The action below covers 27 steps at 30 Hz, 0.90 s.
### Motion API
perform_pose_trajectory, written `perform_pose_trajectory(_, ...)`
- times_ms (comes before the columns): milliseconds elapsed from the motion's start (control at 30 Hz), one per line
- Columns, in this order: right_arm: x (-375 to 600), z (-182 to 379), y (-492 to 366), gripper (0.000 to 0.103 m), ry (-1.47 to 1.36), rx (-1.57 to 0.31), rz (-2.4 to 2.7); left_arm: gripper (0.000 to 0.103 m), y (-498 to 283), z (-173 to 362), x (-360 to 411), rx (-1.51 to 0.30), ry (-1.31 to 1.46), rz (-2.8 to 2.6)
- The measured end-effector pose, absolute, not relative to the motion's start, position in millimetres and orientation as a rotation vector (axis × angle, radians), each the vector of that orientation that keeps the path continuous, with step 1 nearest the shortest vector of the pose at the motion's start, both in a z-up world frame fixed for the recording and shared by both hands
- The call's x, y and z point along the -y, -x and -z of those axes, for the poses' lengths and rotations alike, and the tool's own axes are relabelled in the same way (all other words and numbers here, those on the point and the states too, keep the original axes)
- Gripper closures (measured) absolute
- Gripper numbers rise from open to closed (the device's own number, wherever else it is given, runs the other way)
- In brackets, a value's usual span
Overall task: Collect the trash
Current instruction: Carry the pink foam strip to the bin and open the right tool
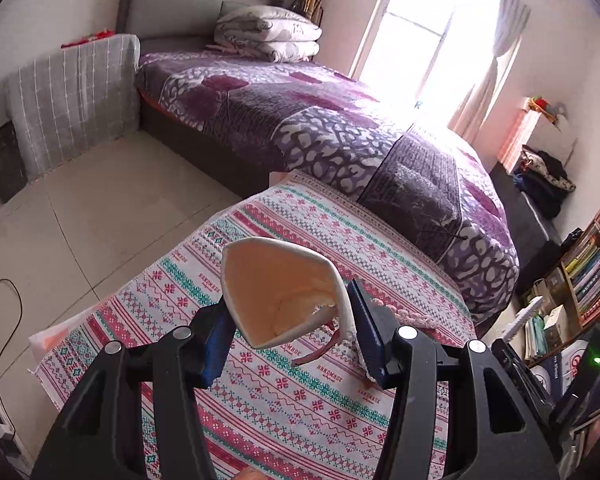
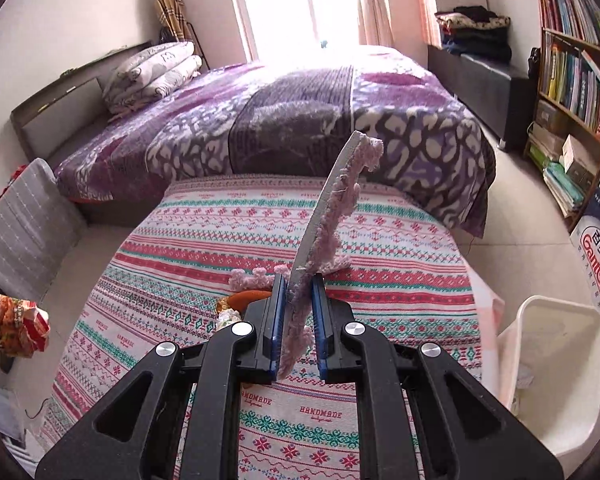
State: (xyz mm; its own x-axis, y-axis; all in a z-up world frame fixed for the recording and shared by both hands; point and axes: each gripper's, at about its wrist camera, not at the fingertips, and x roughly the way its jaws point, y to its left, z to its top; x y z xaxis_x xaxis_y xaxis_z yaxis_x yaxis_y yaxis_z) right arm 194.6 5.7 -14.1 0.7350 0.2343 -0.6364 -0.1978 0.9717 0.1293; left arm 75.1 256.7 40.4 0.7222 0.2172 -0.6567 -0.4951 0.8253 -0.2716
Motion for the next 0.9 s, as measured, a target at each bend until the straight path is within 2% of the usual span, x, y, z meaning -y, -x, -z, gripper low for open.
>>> perform_pose_trajectory(200,21,-17,-160,0.09,-0.034,-0.583,-0.205,0.049,-72,-50,-239,-0.579,0.385,-0.43)
perform_pose_trajectory(433,47,-24,-140,0.09,-0.055,-0.521,-0.162,0.049,-75,-48,-213,-0.55,0.311,-0.433)
perform_pose_trajectory(900,79,-28,-129,0.09,-0.061,-0.501,-0.117,0.049,-86,-42,-163,-0.554,0.237,-0.384)
